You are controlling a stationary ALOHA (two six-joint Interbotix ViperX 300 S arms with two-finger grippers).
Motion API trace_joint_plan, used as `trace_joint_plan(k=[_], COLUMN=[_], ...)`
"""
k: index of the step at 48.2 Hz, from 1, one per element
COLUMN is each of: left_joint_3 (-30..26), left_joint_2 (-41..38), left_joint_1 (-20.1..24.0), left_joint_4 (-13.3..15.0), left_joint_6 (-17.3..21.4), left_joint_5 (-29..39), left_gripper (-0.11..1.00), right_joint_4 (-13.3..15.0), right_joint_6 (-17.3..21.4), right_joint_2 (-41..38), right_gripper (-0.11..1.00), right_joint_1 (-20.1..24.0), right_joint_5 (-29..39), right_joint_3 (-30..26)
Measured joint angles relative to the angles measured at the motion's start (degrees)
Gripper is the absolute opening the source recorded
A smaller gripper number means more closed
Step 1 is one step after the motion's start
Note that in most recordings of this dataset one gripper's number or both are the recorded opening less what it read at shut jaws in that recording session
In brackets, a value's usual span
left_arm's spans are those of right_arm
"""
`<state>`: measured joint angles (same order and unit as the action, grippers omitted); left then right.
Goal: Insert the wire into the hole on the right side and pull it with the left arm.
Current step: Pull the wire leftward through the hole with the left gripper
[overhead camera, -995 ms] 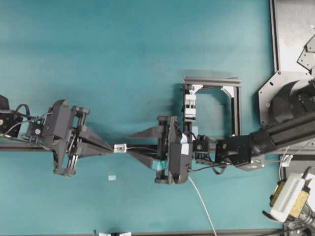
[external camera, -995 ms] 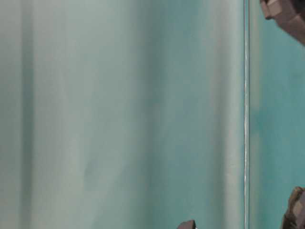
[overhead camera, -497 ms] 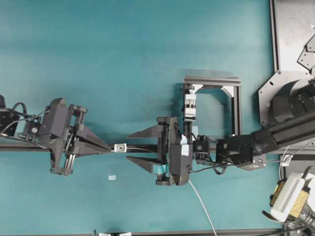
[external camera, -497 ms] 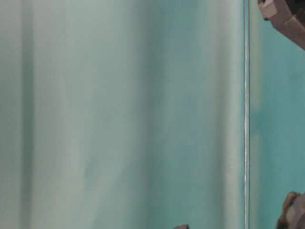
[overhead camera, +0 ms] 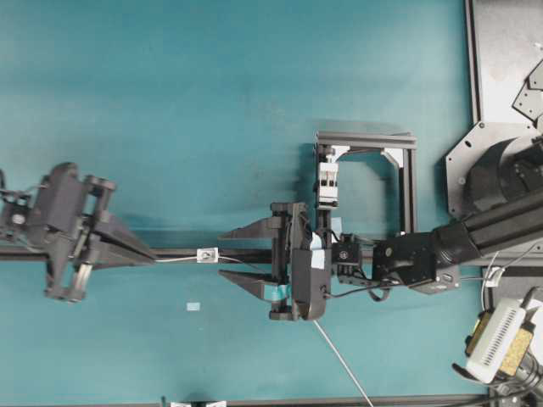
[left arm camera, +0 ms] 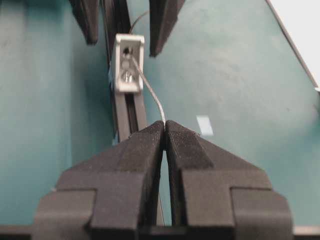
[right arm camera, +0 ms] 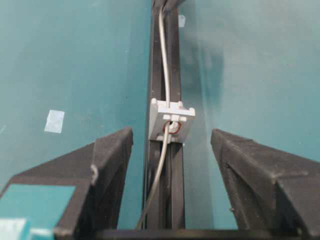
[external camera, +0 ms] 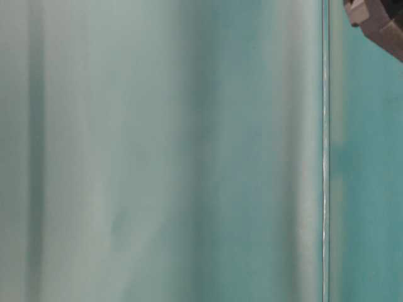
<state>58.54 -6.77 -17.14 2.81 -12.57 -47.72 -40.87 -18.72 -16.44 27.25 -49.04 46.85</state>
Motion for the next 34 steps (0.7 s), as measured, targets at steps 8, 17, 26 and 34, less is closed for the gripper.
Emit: trace_joint_plan(k=[8, 17, 26, 34], left_joint_3=[3.78, 6.68, 8.79, 10.20], left_joint_2=[3.60, 6.86, 8.00, 8.53], left_joint_1=[-0.62, -1.49, -2.55, -2.99], left_joint_4=[0.00, 0.00, 0.00, 0.00], left_joint_6=[-1.76, -2.64, -2.72, -2.72], left_joint_5=[0.97, 1.76, 2.11, 2.29], left_gripper=[-0.10, -0.10, -0.10, -0.10], right_joint_4=[0.00, 0.00, -0.09, 0.00], right_joint_6=[0.09, 0.09, 0.18, 0.09], right_joint_2=[0.00, -0.09, 0.00, 0.00], right_gripper=[0.83, 0.83, 0.83, 0.83], right_joint_1=[0.00, 0.00, 0.00, 0.09], right_joint_5=[0.18, 0.44, 0.44, 0.70], right_joint_3=[0.00, -0.09, -0.09, -0.09])
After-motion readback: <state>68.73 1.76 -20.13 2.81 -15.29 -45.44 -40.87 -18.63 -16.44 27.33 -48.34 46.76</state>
